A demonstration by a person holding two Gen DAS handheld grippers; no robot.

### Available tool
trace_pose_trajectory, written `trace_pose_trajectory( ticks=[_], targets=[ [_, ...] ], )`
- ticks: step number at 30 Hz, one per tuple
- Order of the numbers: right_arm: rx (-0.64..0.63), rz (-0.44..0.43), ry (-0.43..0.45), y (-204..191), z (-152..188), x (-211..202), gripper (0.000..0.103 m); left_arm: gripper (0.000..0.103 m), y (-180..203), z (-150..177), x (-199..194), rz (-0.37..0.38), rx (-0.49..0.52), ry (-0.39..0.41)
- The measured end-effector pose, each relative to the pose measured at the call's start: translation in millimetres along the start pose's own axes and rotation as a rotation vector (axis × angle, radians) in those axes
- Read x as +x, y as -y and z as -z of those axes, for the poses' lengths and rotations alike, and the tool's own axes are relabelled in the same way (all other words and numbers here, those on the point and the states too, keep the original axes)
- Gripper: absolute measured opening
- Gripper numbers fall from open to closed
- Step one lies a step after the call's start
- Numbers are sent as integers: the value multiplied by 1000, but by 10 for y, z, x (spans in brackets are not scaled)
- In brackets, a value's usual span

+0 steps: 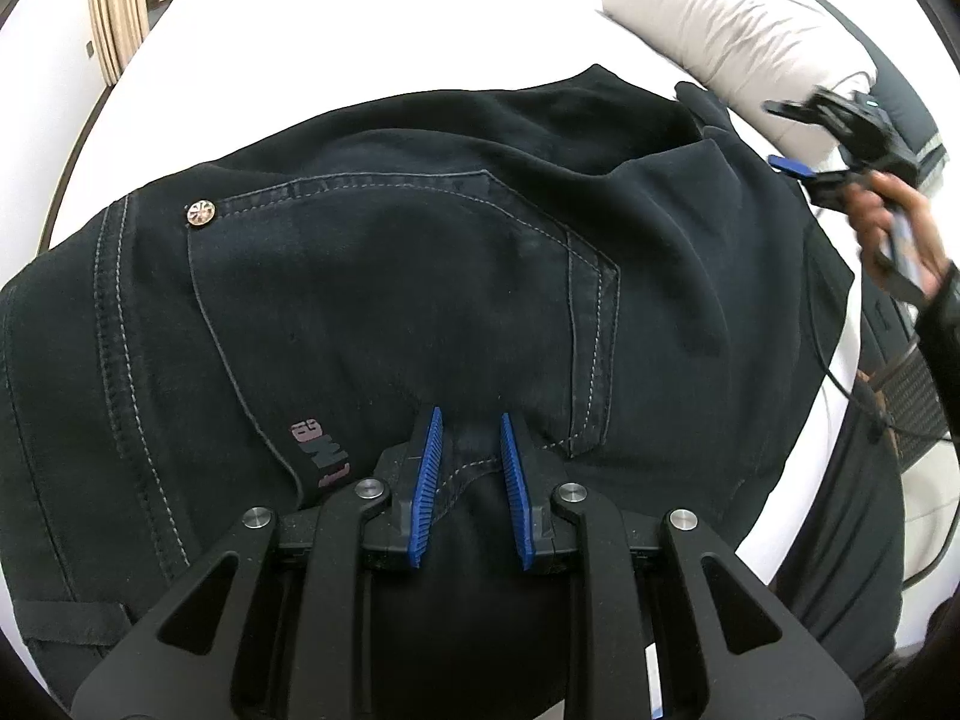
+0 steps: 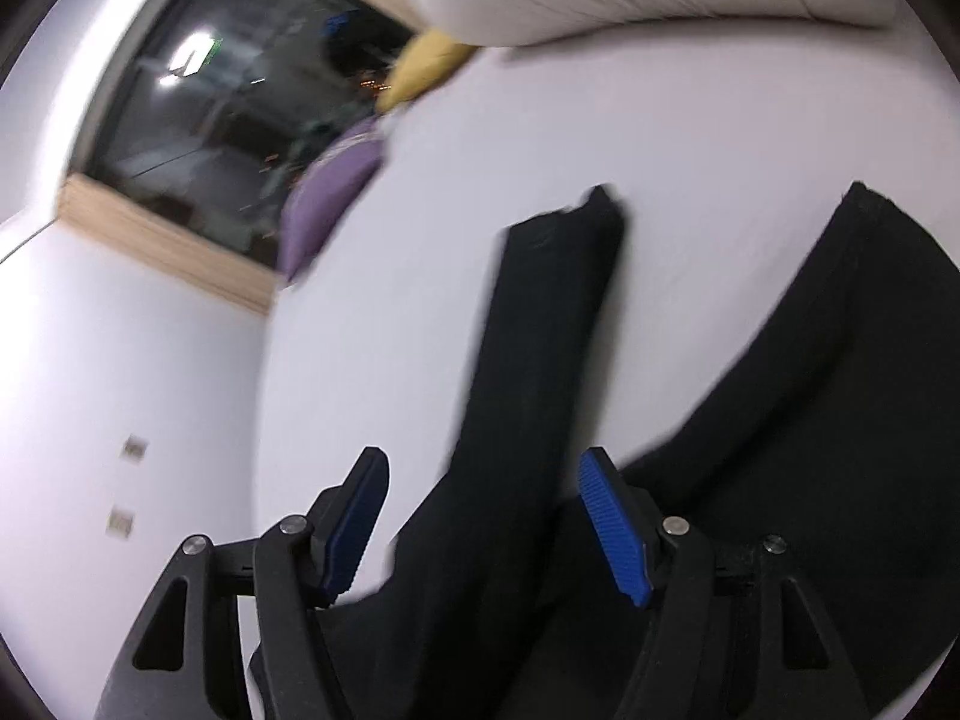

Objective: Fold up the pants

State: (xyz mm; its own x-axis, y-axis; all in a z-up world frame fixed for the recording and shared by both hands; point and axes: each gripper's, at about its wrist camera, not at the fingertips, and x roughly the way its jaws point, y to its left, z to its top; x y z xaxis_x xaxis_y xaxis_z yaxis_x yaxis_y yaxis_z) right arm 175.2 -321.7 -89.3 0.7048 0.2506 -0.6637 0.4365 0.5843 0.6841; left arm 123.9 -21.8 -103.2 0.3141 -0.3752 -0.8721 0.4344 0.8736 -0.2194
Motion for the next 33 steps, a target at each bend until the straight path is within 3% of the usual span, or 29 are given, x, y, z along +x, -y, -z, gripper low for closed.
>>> trace_pose_trajectory(
  ticks=[3,4,6,7,11,13,17,21,23,26,28,30,31,32,33],
  targets=[
    [86,67,-57,155,-172,307,65,20,19,-61,39,2,-4,-6],
    [87,64,-55,166,-223,330,59,20,20,-85,62,5,-7,-8],
    [50,73,-55,86,-284,381,35,20,10,-102,73,9,-11,-9],
    [31,90,-51,27,-287,375,16,20,8,-128,82,10,-13,-9],
    [-49,103,-3,-222,-311,200,8,20,-83,-94,47,20,-23,-10],
    [-68,80,41,-367,-326,-19,7,20,-122,-119,38,26,-28,-10],
    [-80,-19,190,-446,-392,-912,7,20,-273,-59,20,62,-63,-9],
    [34,-33,352,42,-48,-1810,4,20,-480,-55,6,131,-131,-8],
    [112,29,342,451,121,-1908,4,20,-577,-44,4,170,-169,-5],
    [292,191,250,1212,554,-1869,6,20,-673,-50,-16,200,-194,-7],
    [325,166,243,1333,781,-1893,7,20,-717,-55,-29,209,-206,-10],
    [339,109,234,1345,901,-1880,21,20,-754,-59,-45,212,-219,-12],
    [341,93,234,1340,950,-1861,42,20,-787,-63,-65,211,-224,-13],
    [344,81,238,1297,999,-1835,52,20,-786,-79,-80,206,-227,-14],
    [344,73,242,1274,1020,-1818,52,20,-794,-76,-91,199,-228,-14]
  ],
)
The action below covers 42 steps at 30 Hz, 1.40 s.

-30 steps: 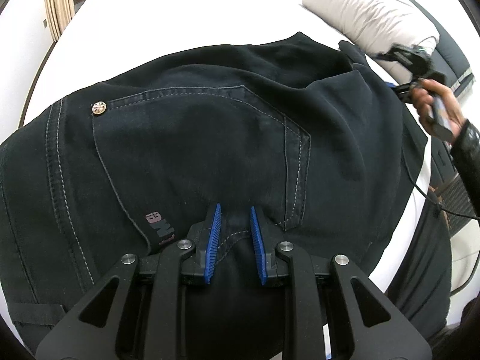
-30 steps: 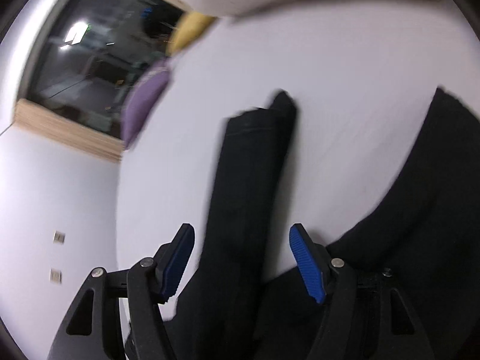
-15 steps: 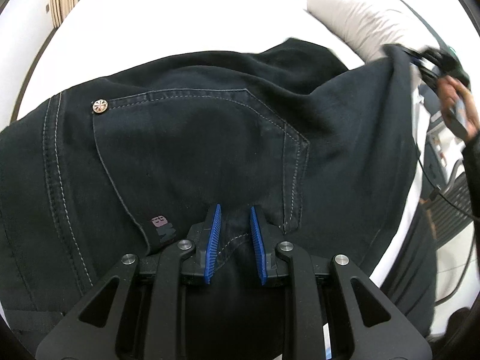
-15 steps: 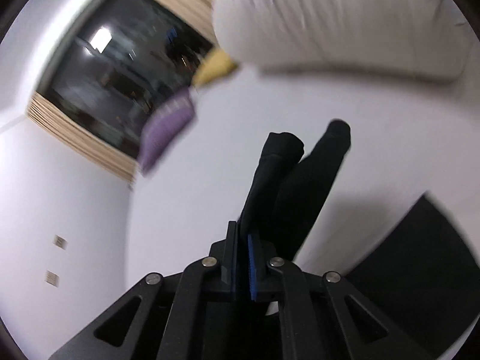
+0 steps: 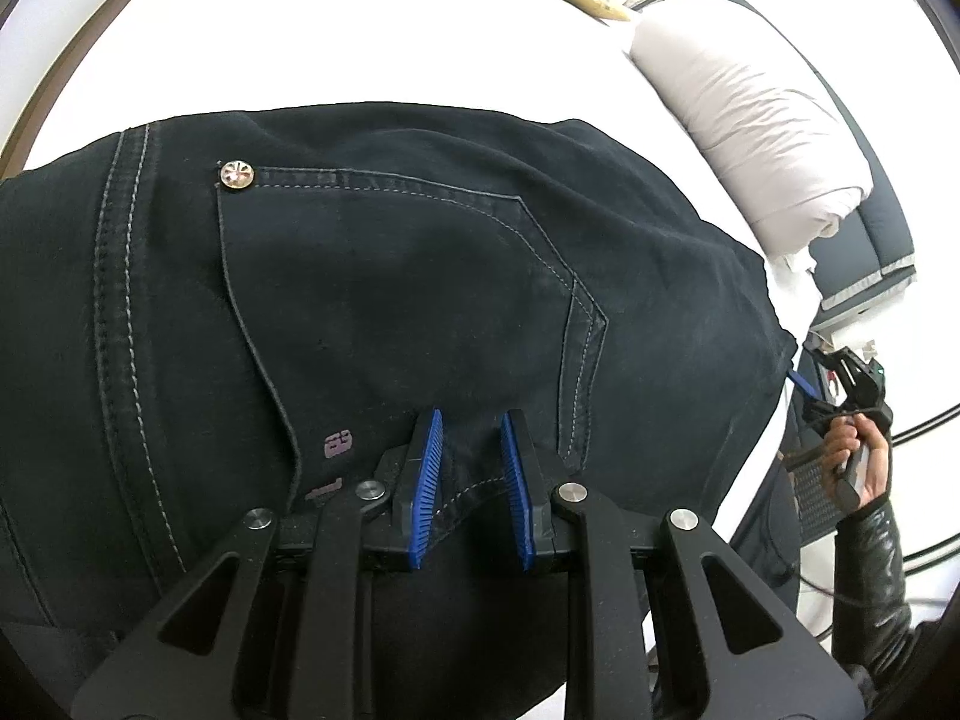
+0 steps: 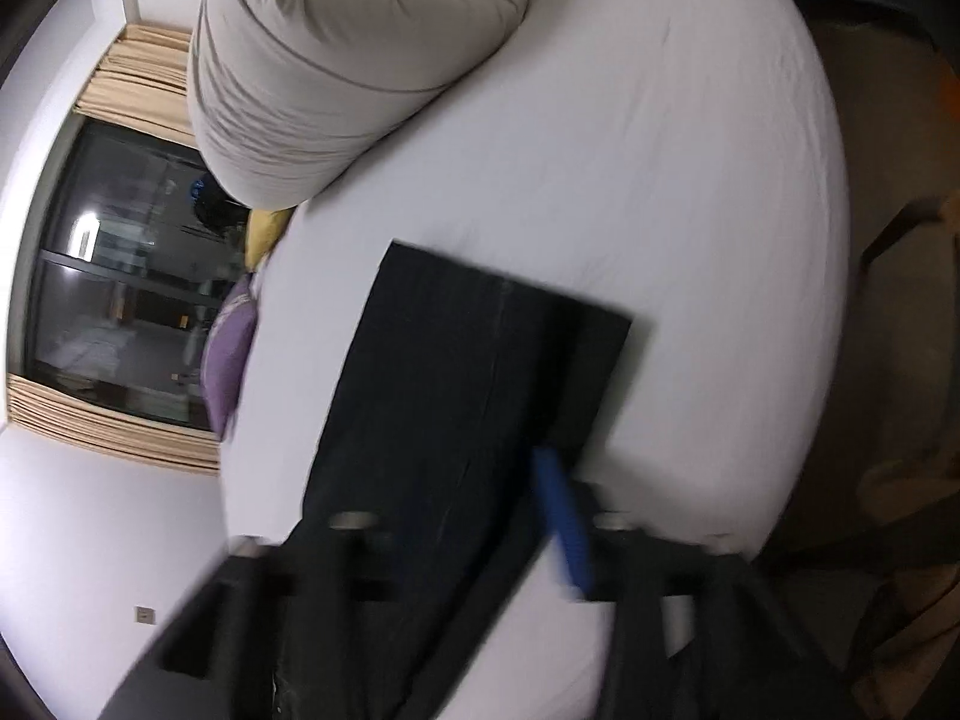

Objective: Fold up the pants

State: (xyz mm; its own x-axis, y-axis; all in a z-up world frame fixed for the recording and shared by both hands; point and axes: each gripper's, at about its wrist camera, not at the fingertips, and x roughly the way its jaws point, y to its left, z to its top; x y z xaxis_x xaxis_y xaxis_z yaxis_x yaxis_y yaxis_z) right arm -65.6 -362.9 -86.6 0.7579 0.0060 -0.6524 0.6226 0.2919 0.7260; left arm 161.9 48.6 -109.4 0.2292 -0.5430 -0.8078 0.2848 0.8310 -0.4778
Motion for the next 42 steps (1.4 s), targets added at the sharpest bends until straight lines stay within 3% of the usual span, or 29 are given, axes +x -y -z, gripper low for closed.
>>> trace_pose_trajectory(
  ticks=[10,13,14,21,31,34,36,37,39,42],
  targets=[
    [105,-66,-13,184,-32,344,48,20,179,93,-59,-43,12,0],
    [54,-49,-38,74,-44,427,6,20,222,122,-60,-64,34,-6],
    [58,-52,-26,77,-46,413,5,20,233,135,-67,-71,42,-10],
    [113,-15,52,332,26,178,4,20,319,186,-73,-78,63,-28],
    [144,-4,56,305,-28,303,2,20,220,247,-198,-71,64,-17],
    [101,91,68,209,-35,204,3,20,174,288,-264,-67,57,-5],
    [90,137,76,163,-10,56,17,20,172,287,-260,-61,50,4],
    [78,129,77,122,38,-14,27,20,162,299,-269,-55,46,8],
    [-35,52,20,-136,256,-106,29,20,128,314,-282,-46,38,16],
    [-142,-99,-160,-511,737,-4,29,20,105,333,-291,-47,39,20]
  ],
)
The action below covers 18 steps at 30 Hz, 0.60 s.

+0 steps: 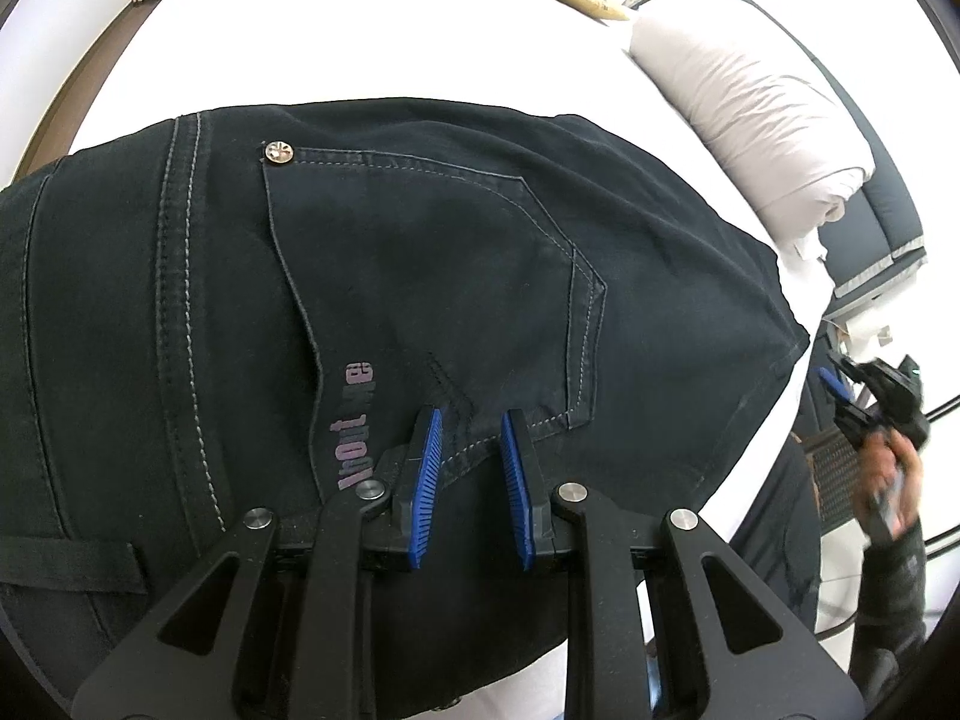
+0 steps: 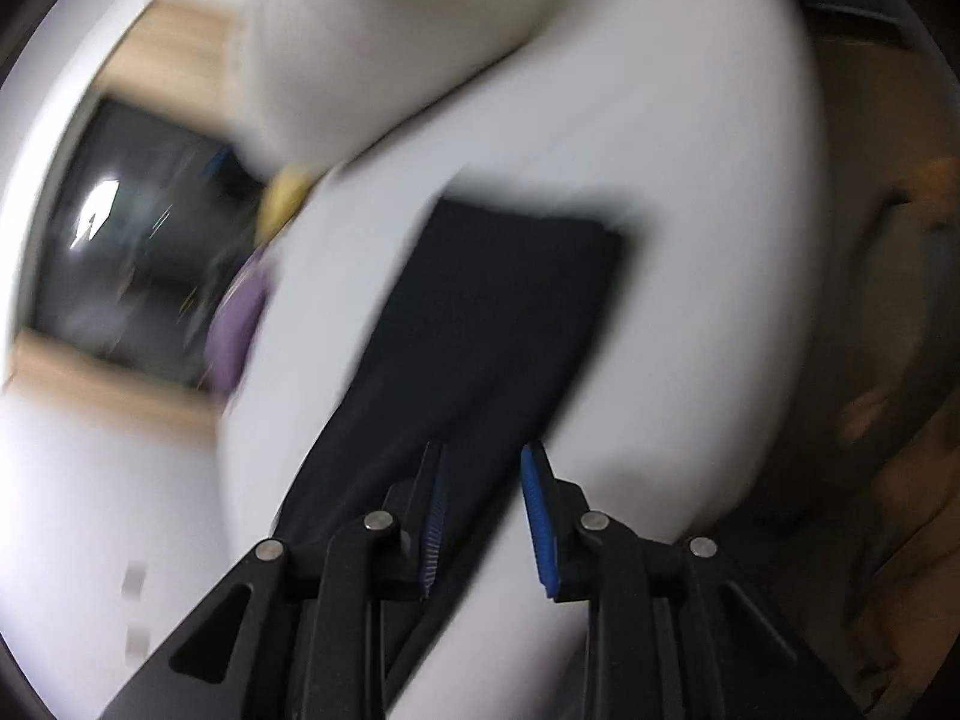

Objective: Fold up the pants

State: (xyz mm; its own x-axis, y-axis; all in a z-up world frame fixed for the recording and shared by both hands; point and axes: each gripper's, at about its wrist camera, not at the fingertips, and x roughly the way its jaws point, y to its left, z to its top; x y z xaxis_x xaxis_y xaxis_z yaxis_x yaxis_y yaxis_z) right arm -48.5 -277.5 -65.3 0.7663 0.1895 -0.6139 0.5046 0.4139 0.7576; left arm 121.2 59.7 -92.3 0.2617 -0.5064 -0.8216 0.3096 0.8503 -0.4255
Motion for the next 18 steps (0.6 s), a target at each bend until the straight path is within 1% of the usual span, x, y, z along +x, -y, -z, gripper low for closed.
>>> trace_pose_trajectory(
  ticks=[1,2,4,5,6,9,11,14,18],
  targets=[
    [-11,-29,-44,-81,104,79,37,20,-11,11,-13,1,1,1],
    [-16,-68,-108,-198,274,223,49,20,-26,22,-30,3,1,2],
    [-3,-115,-171,-314,460,421,59,20,-26,32,-30,6,-2,3],
    [-3,-144,-208,-393,564,557,59,20,-31,40,-42,7,-1,4],
    [-12,-151,-239,-450,630,661,59,20,-39,49,-55,8,-1,5],
    [16,-126,-310,-489,756,906,59,20,-60,63,-78,16,-7,9],
    [35,-120,-341,-476,802,992,59,20,-78,71,-89,22,-12,12],
    [34,-110,-377,-477,843,1129,59,20,-105,80,-100,25,-13,16],
    [53,-131,-383,-485,831,1259,59,20,-123,83,-115,28,-11,18]
  ],
)
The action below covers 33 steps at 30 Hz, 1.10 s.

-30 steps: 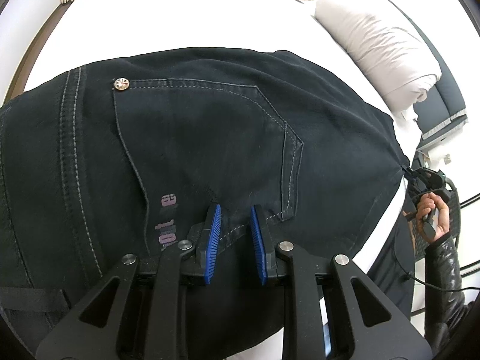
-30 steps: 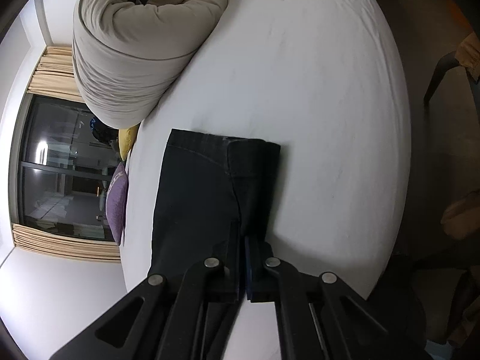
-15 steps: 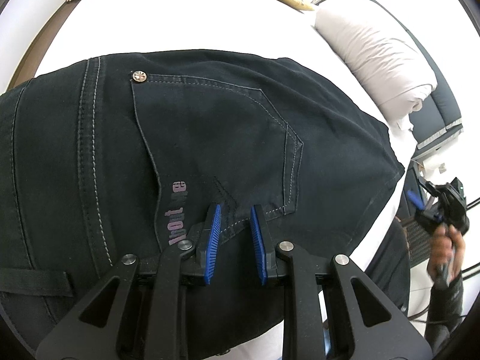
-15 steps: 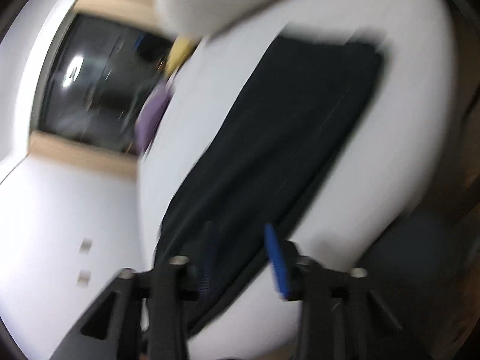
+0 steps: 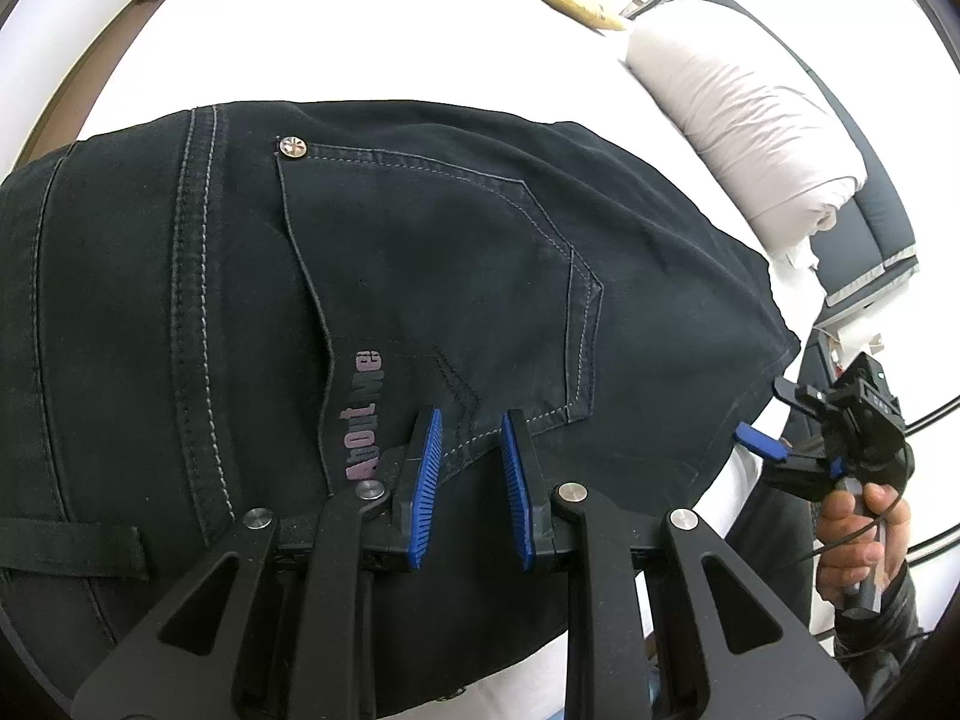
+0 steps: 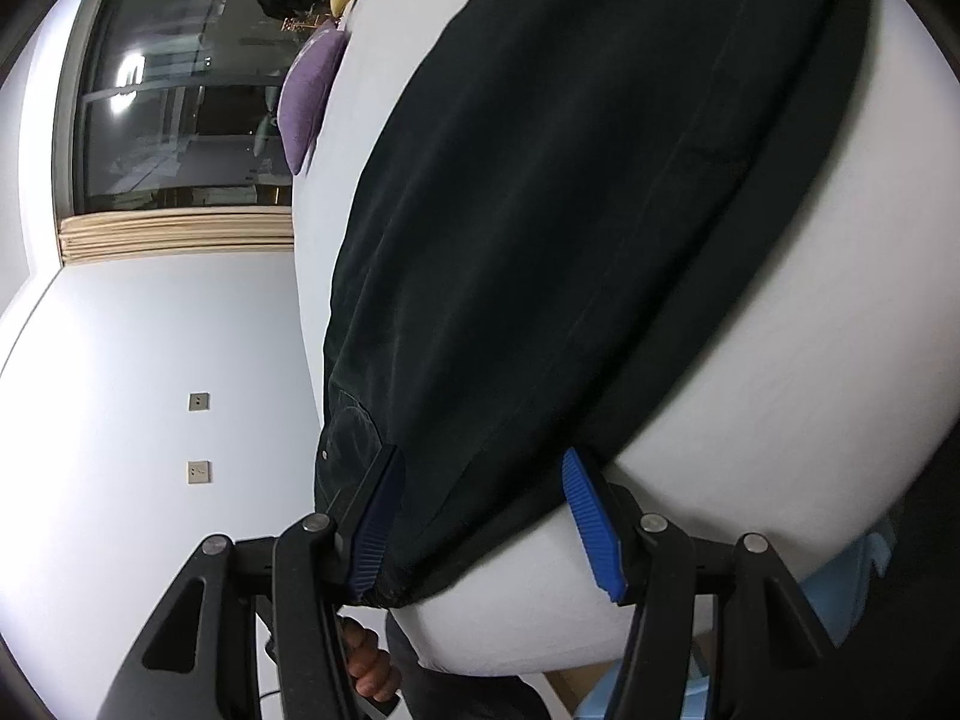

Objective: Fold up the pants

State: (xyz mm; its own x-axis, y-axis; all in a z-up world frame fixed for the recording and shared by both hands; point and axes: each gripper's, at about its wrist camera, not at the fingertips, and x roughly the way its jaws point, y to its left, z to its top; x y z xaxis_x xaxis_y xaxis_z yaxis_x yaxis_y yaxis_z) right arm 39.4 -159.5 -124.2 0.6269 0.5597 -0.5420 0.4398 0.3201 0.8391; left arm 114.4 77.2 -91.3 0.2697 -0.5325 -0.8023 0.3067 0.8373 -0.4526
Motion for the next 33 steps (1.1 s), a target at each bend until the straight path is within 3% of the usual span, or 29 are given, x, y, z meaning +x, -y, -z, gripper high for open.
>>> trace_pose_trajectory(
  ticks=[3,4,6,7,8,15,18,19,21,22,23,26,28,29,31,33],
  targets=[
    [-14,-4,-22,-51,-35,102,59,20,-5,4,-6,0,1,0],
    [-23,-7,-31,-63,-43,152,55,20,-4,3,-8,-1,2,0],
    [-47,-3,-62,-73,-46,242,34,20,-8,5,-15,-3,4,1],
    [-54,7,-68,-68,-26,252,14,20,3,10,-14,-4,6,0],
    [-59,18,-68,-65,1,259,9,20,15,13,-5,-5,8,-1],
    [-40,18,-57,238,234,39,4,20,96,80,-61,-33,75,-27],
    [-41,7,-48,217,188,54,4,20,73,102,-72,-25,64,-17],
    [-40,2,-49,186,174,52,10,20,63,106,-78,-23,59,-14],
    [-30,-42,-47,137,142,7,30,20,66,124,-95,-23,58,-10],
    [-32,-61,-28,118,126,-36,47,20,63,133,-101,-22,60,-10],
    [-35,-61,16,113,75,-123,53,20,52,141,-106,-18,59,-10],
    [14,-67,94,217,-101,-302,52,20,20,162,-124,-11,56,-9],
    [55,-60,135,344,-238,-450,42,20,-13,171,-130,-11,56,-9],
    [57,-40,139,376,-265,-481,25,20,-31,178,-137,-10,54,-8],
    [49,27,135,441,-279,-502,4,20,-51,187,-138,-11,53,-6],
    [64,-2,134,527,-268,-534,1,20,-60,188,-146,-9,53,-4]
  ],
)
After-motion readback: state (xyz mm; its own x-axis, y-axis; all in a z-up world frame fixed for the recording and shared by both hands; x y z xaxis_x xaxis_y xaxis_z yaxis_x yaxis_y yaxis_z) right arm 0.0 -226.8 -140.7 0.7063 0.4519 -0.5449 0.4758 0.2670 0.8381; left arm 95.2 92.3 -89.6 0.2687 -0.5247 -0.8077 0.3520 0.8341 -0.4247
